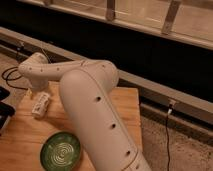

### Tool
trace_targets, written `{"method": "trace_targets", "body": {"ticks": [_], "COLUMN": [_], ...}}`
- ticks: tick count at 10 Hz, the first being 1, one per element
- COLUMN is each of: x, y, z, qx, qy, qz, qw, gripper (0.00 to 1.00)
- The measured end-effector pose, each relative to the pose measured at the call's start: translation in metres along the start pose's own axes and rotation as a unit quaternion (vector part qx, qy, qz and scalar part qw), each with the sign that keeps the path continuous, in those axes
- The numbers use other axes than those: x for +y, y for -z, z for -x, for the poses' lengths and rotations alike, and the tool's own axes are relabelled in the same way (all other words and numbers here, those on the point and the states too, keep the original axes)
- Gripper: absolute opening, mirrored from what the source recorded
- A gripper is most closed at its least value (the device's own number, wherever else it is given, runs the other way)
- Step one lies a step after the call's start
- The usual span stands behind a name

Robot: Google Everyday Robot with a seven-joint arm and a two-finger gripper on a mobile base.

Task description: Place the bottle in the ceramic bowl

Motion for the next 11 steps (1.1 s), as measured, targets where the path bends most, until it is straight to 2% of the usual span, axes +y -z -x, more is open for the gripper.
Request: {"method": "trace_targets", "body": {"ticks": [7,11], "x": [0.007,0.022], "y": [-0.009,-0.045], "z": [-0.002,-0.005], "qx": [0.013,0.039], "qy": [0.002,0.008], "qz": [0.010,0.033], "qw": [0.9999,0.9986], "gripper": [0.65,0.65]}}
